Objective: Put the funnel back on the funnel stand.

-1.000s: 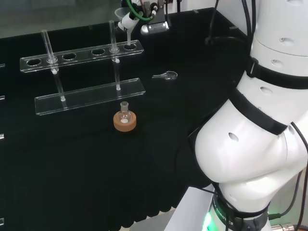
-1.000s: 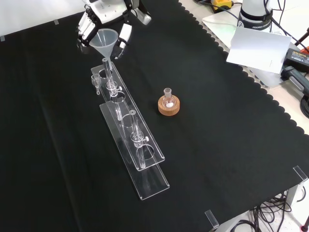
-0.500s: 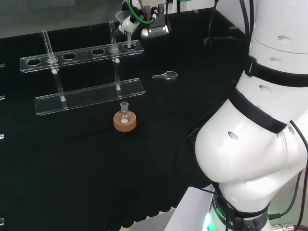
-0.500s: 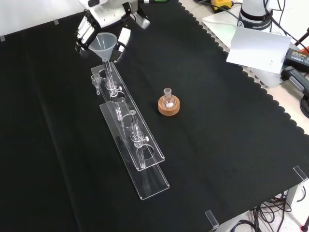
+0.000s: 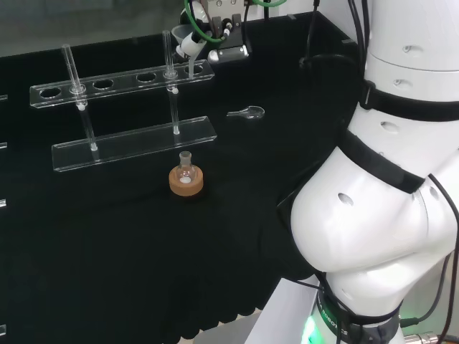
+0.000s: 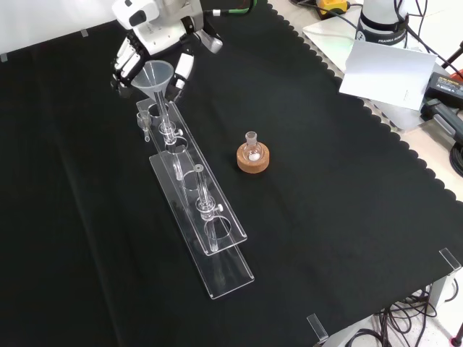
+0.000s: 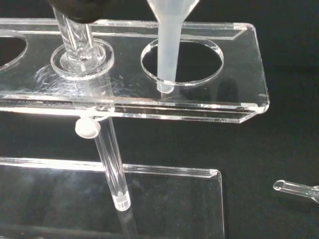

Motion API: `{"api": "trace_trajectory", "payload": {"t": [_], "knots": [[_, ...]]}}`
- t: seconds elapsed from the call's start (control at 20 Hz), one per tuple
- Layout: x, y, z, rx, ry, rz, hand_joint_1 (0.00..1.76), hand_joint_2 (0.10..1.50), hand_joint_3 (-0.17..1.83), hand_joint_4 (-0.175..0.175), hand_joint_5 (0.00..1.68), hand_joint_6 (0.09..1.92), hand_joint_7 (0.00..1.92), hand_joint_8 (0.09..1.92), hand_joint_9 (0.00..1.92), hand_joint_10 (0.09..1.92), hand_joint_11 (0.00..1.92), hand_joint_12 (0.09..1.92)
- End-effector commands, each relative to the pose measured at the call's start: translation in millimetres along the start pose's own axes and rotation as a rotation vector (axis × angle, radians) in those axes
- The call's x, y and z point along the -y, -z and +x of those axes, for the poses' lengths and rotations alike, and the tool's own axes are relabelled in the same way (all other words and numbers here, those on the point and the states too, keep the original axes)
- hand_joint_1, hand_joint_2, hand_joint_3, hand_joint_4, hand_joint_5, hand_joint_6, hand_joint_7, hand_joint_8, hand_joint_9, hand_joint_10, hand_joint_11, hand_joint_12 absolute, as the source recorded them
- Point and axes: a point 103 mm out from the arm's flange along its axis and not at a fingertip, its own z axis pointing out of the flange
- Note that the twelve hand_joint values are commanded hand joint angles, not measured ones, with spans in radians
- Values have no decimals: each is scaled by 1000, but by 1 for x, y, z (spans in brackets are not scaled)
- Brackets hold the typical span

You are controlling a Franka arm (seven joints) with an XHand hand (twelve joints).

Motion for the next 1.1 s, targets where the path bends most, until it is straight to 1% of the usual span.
{"api": "trace_trajectory", "payload": {"t": [0.05,0.2,0.3,0.4,0.5,0.6,0.7,0.85,1.1], "knots": [[-2,-5,-1,-11,-4,63,814,1004,-175,-63,378,454,209,714,561,570,526,1319],[-1,-8,-1,-6,2,94,776,959,-175,-69,325,315,96,711,424,640,415,1389],[-1,-10,-1,-4,9,130,755,931,-175,-70,299,214,35,684,333,692,345,1434],[1,-10,0,12,23,166,721,904,-175,-69,257,117,8,545,222,744,280,1473],[3,-8,-1,14,31,179,684,881,-175,-69,210,87,1,377,122,789,215,1511],[8,-3,-1,11,35,148,651,862,-174,-68,174,87,0,258,61,816,168,1534],[15,4,-2,6,33,108,633,853,-172,-69,163,87,0,230,43,830,150,1548],[26,19,-7,3,23,82,628,848,-167,-73,177,87,0,296,54,839,145,1556],[54,40,-14,-1,6,41,633,846,-161,-77,212,87,0,448,126,821,177,1540]]}}
